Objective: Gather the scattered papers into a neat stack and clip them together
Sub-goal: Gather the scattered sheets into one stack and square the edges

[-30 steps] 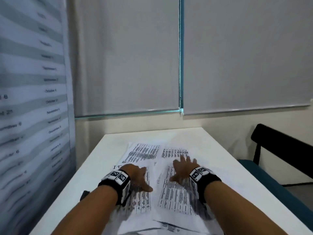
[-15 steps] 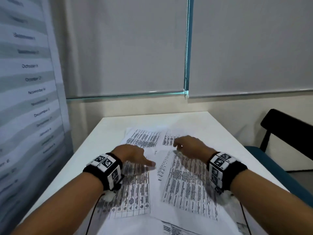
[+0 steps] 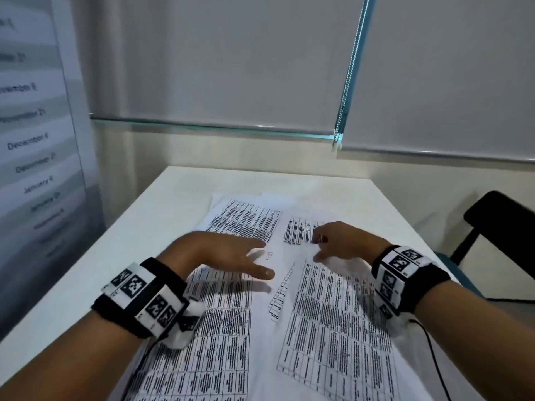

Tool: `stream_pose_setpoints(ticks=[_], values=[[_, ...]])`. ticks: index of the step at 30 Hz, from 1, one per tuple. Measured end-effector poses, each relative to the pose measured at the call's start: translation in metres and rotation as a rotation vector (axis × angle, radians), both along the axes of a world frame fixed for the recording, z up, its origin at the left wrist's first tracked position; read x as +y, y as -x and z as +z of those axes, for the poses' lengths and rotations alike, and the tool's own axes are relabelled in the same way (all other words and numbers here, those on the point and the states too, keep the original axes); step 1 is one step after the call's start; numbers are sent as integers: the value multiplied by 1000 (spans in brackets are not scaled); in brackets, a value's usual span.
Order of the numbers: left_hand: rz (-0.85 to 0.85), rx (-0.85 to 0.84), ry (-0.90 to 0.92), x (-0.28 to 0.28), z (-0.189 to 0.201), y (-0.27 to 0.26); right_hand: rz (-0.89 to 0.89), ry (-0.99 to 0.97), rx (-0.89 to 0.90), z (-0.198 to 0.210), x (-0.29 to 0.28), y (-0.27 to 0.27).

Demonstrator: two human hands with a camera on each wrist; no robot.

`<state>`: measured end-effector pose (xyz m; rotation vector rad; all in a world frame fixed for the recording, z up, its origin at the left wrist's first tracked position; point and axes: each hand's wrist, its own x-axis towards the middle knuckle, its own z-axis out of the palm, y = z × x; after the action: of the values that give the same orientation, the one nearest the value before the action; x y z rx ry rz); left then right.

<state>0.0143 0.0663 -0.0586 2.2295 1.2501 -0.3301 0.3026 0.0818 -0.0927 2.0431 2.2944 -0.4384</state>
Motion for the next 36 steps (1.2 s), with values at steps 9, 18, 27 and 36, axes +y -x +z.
stream_pose_setpoints(ticks=[9, 18, 27, 36], values=[[-129, 35, -31, -36, 6, 21, 22, -295, 84, 84, -4, 19], [-177, -9, 21, -30, 3, 21, 101, -206, -16, 90, 89, 100], [-237, 15, -6, -29, -9, 18, -79, 5, -63, -12, 124, 110], [-265, 4, -15, -30, -9, 14, -176, -70, -122, -17, 130, 93]])
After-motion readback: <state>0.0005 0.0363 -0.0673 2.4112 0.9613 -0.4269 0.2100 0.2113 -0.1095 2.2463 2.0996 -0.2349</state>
